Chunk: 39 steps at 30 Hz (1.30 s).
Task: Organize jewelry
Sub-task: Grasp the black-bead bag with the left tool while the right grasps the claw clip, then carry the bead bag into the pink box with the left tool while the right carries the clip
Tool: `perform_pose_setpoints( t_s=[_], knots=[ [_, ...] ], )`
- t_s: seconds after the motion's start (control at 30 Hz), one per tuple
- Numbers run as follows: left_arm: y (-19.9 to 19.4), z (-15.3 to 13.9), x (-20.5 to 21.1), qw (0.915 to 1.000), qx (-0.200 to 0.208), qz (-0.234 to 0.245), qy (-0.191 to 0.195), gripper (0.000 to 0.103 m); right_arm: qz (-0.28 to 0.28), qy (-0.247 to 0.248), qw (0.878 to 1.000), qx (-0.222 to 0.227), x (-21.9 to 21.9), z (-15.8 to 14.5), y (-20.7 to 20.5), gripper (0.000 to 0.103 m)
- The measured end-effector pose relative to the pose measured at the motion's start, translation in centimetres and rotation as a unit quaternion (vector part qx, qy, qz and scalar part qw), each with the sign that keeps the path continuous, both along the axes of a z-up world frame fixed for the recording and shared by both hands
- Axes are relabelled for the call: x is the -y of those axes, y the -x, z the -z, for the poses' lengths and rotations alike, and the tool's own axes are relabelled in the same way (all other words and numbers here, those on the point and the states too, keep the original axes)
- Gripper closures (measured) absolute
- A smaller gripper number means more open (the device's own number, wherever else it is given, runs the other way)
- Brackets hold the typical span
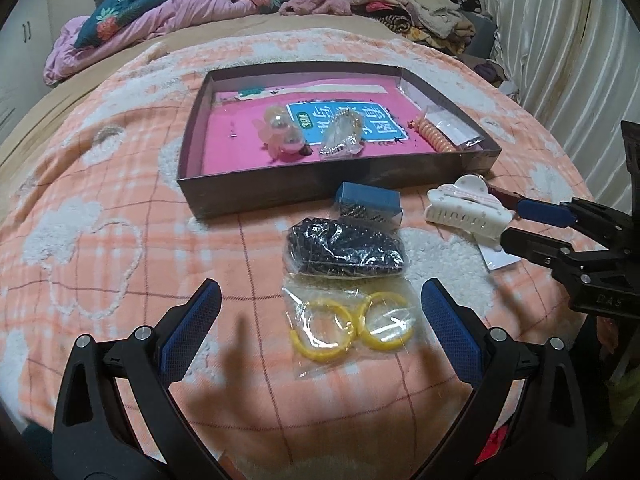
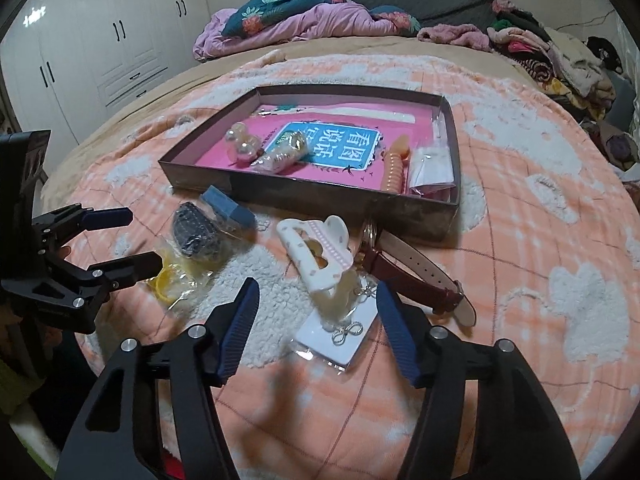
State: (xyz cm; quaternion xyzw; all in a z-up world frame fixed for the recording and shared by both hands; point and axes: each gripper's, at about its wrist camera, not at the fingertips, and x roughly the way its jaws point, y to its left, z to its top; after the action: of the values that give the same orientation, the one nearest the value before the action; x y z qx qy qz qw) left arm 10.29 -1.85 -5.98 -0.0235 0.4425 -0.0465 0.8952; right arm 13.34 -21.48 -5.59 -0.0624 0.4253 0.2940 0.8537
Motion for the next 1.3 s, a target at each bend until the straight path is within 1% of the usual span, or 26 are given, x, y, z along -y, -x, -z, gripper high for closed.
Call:
perform_pose_setpoints(
  t_s=[0.2,0.37,0.4,0.5,0.7,0.73,0.8,1.0,1.1,1.2,1.3],
  knots=[
    [-1.1,1.0,-0.1,0.9998,-0.011,0.004,0.015,0.009,-0.007,0.004,1.0,-0.004,-0.8,0.8,-1.1,0.05],
    [-1.7,1.5,0.3,0.9995,-0.017,0.011,0.022,0.01,-0.015,0.01,1.0,0.0,-1.5,1.2,-1.8,0.061],
    [-1.9,1.6,0.3,0.9996,-0.017,0.012,0.021,0.01,-0.016,0.01,1.0,-0.001,-1.6,1.3,-2.0,0.067],
    [-2.4,1.9,0.4,0.9995,-0.017,0.013,0.023,0.01,-0.018,0.0,1.0,-0.004,-1.3,1.4,-2.3,0.067],
    [-3.1,2.1,0.4,0.9993,-0.007,0.019,0.032,0.01,-0.022,-0.018,0.999,0.016,-0.9,0.3,-1.6,0.069],
    [-3.3,2.2,0.5,0.9991,-0.008,0.023,0.034,0.015,-0.024,-0.021,0.999,0.02,-0.8,0.1,-1.3,0.069],
    [-3.3,2.2,0.6,0.999,-0.005,0.025,0.038,0.035,-0.025,-0.02,0.999,0.028,-0.8,-0.3,-1.0,0.069],
    [-2.7,1.3,0.4,0.9991,0.008,0.029,0.031,0.037,-0.019,-0.02,0.999,0.036,-0.6,-0.7,-0.6,0.07],
    [-1.9,0.1,-0.2,0.9988,0.026,0.025,0.034,0.037,-0.017,-0.02,0.999,0.042,-0.4,-1.0,-0.5,0.07],
    [-1.2,-1.2,-1.2,0.9982,0.045,0.015,0.037,0.037,-0.014,-0.02,0.999,0.047,-0.3,-1.4,-0.4,0.07],
    [-1.0,-2.0,-2.2,0.9977,0.052,0.003,0.044,0.037,-0.012,-0.023,0.998,0.053,-0.2,-2.0,-0.4,0.07]
  ],
)
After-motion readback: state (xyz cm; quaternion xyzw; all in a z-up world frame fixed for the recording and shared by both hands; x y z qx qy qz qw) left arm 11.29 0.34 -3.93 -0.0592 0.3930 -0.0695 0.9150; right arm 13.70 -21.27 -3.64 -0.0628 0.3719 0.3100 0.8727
